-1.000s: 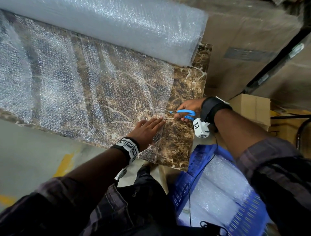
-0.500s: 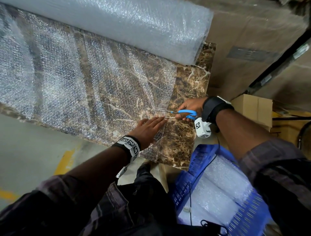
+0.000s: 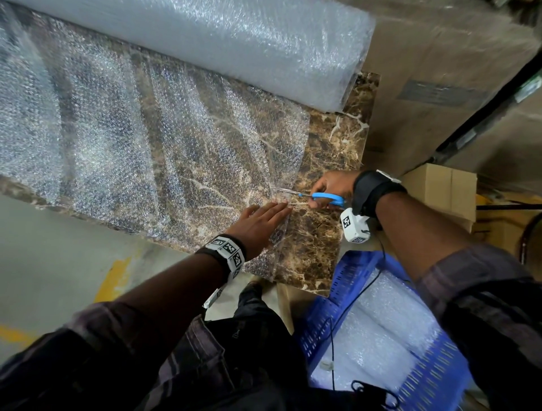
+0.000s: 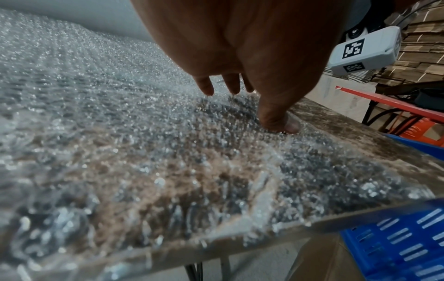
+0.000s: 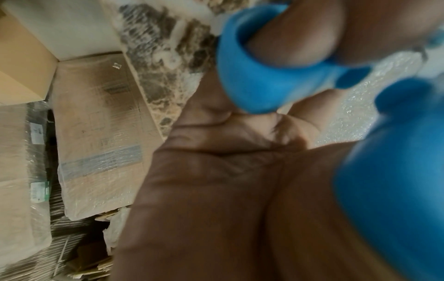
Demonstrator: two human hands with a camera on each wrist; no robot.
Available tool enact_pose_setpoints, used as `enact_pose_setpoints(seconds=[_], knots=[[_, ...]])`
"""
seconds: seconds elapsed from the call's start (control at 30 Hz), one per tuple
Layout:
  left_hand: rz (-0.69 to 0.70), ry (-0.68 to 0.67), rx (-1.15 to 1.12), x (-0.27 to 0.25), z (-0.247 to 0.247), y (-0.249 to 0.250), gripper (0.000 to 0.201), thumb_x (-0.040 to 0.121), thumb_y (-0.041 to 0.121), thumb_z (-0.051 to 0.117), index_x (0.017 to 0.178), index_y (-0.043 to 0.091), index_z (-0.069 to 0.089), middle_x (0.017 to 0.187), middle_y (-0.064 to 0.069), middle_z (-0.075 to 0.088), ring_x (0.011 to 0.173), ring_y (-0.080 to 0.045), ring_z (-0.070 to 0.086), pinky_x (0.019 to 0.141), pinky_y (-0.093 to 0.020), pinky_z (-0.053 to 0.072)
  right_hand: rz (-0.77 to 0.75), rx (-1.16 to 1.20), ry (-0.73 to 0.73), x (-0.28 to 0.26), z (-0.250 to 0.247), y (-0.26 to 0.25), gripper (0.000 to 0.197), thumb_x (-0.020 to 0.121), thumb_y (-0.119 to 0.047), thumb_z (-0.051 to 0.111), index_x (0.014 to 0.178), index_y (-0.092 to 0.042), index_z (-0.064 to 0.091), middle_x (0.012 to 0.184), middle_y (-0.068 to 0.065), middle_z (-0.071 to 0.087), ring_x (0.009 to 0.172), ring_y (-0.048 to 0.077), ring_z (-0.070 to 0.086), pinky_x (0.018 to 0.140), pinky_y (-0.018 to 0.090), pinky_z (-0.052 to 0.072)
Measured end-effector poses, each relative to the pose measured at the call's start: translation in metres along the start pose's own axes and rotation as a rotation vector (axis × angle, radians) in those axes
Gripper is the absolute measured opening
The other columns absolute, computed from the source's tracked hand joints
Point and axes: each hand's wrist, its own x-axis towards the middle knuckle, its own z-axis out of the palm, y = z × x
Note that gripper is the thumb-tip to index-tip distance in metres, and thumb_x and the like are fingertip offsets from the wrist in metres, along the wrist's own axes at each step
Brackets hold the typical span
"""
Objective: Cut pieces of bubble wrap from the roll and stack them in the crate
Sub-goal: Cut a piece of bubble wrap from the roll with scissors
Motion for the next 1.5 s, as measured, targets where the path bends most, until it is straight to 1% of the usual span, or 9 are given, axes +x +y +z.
enact_pose_setpoints(seconds=[0.13, 0.4, 0.67, 0.83, 1.0, 1.1, 1.2, 1.37, 1.5], knots=[[0.003, -0.006, 0.007, 0.001, 0.001, -0.001, 0.110, 0.079, 0.019, 0.075, 0.155, 0.025, -0.005, 0.163, 0.007, -0.004, 0.150, -0.017, 0.005, 0.118, -0.047, 0.014, 0.116, 0.344, -0.140, -0.002, 0.002, -0.007, 0.015, 0.089, -0.020, 0.068, 0.092, -0.005, 0.068, 0.068, 0.004, 0.068, 0.050, 0.009, 0.058, 0.046, 0.020, 0.050], [0.008, -0.009, 0.009, -0.001, 0.001, 0.001, 0.110, 0.080, 0.013, 0.072, 0.154, 0.026, -0.008, 0.163, 0.006, -0.006, 0.150, -0.017, 0.002, 0.118, -0.048, 0.013, 0.092, 0.247, -0.109, 0.008, 0.000, -0.016, 0.050, 0.052, -0.044, 0.084, 0.088, -0.013, 0.073, 0.073, 0.010, 0.067, 0.064, 0.020, 0.058, 0.054, 0.026, 0.053], [0.011, 0.009, -0.015, -0.002, 0.003, 0.001, 0.108, 0.081, 0.012, 0.071, 0.154, 0.025, -0.006, 0.163, 0.005, -0.003, 0.150, -0.018, 0.002, 0.118, -0.048, 0.012, 0.005, 0.020, -0.069, 0.006, 0.002, -0.019, 0.033, 0.069, -0.046, 0.081, 0.083, -0.017, 0.075, 0.072, 0.004, 0.072, 0.063, 0.015, 0.064, 0.062, 0.028, 0.053], [0.011, 0.016, -0.025, -0.003, 0.002, 0.002, 0.106, 0.082, 0.007, 0.069, 0.154, 0.026, -0.006, 0.163, 0.006, -0.004, 0.150, -0.018, 0.001, 0.118, -0.046, 0.010, -0.020, -0.020, -0.033, 0.011, 0.003, -0.016, 0.054, 0.053, -0.059, 0.082, 0.085, -0.015, 0.077, 0.081, 0.012, 0.074, 0.069, 0.021, 0.064, 0.071, 0.036, 0.055], [0.015, 0.012, -0.014, -0.004, 0.000, 0.002, 0.102, 0.083, 0.008, 0.067, 0.155, 0.025, -0.004, 0.163, 0.004, -0.003, 0.150, -0.018, 0.001, 0.119, -0.047, 0.009, 0.036, 0.150, -0.107, 0.011, 0.003, -0.019, 0.035, 0.073, -0.043, 0.077, 0.089, -0.013, 0.071, 0.072, 0.009, 0.067, 0.058, 0.018, 0.061, 0.057, 0.029, 0.054], [0.021, 0.010, -0.002, -0.004, -0.001, 0.002, 0.102, 0.083, 0.009, 0.067, 0.155, 0.024, -0.005, 0.163, 0.004, -0.004, 0.150, -0.018, 0.000, 0.119, -0.046, 0.010, 0.063, 0.185, -0.135, 0.011, 0.001, -0.024, 0.016, 0.092, -0.027, 0.066, 0.089, -0.012, 0.070, 0.079, 0.014, 0.065, 0.056, 0.017, 0.060, 0.052, 0.026, 0.053], [0.022, 0.004, -0.002, -0.006, -0.001, 0.003, 0.102, 0.084, 0.007, 0.065, 0.154, 0.024, -0.006, 0.163, 0.003, -0.005, 0.150, -0.018, -0.001, 0.119, -0.046, 0.009, 0.087, 0.255, -0.151, 0.014, 0.001, -0.028, 0.032, 0.077, -0.032, 0.076, 0.094, -0.005, 0.069, 0.091, 0.021, 0.062, 0.062, 0.021, 0.058, 0.051, 0.025, 0.052], [0.024, 0.010, -0.009, -0.006, -0.001, 0.002, 0.101, 0.085, 0.007, 0.065, 0.154, 0.023, -0.006, 0.163, 0.002, -0.004, 0.150, -0.018, 0.000, 0.119, -0.047, 0.010, 0.032, 0.148, -0.134, 0.019, 0.001, -0.037, 0.045, 0.054, -0.051, 0.087, 0.076, -0.016, 0.072, 0.071, 0.010, 0.064, 0.053, 0.015, 0.059, 0.051, 0.024, 0.051], [0.023, -0.006, -0.008, -0.005, -0.001, 0.001, 0.102, 0.085, 0.013, 0.067, 0.154, 0.024, -0.006, 0.163, 0.003, -0.003, 0.150, -0.018, -0.001, 0.119, -0.046, 0.009, 0.018, 0.099, -0.116, 0.023, 0.002, -0.034, 0.021, 0.069, -0.042, 0.082, 0.067, -0.023, 0.075, 0.068, 0.008, 0.065, 0.055, 0.015, 0.058, 0.054, 0.025, 0.048]])
